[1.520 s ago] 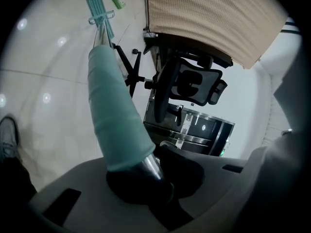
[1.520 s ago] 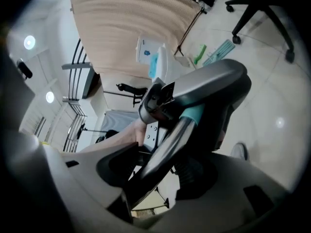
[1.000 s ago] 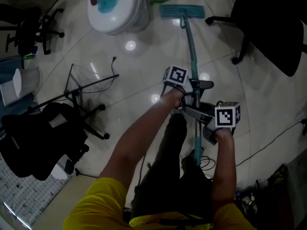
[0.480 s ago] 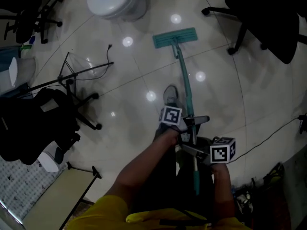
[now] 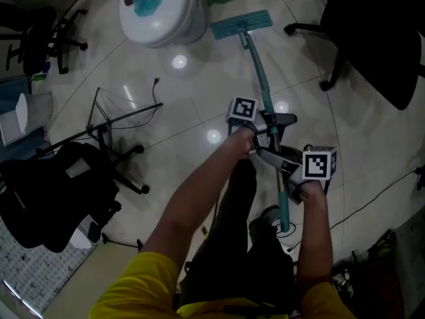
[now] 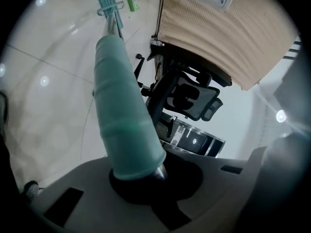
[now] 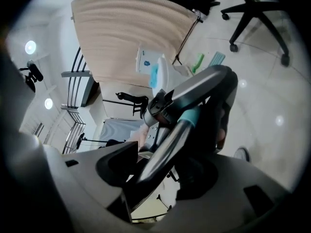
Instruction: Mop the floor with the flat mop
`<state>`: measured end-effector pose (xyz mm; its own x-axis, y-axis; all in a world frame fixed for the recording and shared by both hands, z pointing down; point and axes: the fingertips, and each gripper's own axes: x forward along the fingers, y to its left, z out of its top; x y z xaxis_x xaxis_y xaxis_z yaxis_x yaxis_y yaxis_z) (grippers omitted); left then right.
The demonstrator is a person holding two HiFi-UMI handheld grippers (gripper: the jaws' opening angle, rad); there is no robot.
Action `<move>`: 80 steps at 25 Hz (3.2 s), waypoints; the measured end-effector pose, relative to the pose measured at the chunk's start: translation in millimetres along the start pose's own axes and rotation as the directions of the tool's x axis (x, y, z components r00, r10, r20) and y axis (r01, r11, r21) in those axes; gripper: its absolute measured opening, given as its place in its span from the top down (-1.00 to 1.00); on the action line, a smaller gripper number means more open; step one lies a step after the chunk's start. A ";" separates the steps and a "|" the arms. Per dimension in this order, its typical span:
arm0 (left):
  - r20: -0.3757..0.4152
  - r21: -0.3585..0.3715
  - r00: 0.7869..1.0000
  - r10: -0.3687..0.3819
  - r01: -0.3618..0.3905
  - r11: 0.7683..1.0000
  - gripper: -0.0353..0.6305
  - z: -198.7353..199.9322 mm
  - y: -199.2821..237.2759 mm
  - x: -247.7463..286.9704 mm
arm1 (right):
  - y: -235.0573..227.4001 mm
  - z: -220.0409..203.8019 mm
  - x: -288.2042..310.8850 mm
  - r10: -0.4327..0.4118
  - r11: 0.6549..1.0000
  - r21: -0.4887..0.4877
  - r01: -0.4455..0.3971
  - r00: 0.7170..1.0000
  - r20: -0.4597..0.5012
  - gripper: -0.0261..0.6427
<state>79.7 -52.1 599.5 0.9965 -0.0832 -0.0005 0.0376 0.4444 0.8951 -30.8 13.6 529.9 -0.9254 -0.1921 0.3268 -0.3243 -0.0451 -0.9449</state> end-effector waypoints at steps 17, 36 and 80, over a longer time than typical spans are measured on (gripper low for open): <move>-0.024 0.096 1.000 -0.006 0.008 0.995 0.78 -134.2 -39.8 -17.6 | 84.8 -116.9 -37.6 0.007 0.999 0.045 -0.004 0.998 -0.062 0.17; -0.005 -0.032 1.000 0.020 -0.021 0.999 0.79 -124.5 75.1 -16.4 | -15.2 -142.7 -18.1 0.009 0.998 0.067 -0.005 0.998 -0.056 0.22; 0.057 0.012 0.998 0.028 -0.029 1.000 0.77 -451.3 101.2 -10.7 | 86.5 -440.3 -153.0 0.031 1.000 0.005 -0.031 0.978 -0.206 0.16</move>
<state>106.4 396.3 488.9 0.9914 -0.1212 0.0502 0.0078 0.4359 0.9000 -3.7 470.7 407.2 -0.9557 0.0130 0.2941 -0.2944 -0.0439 -0.9547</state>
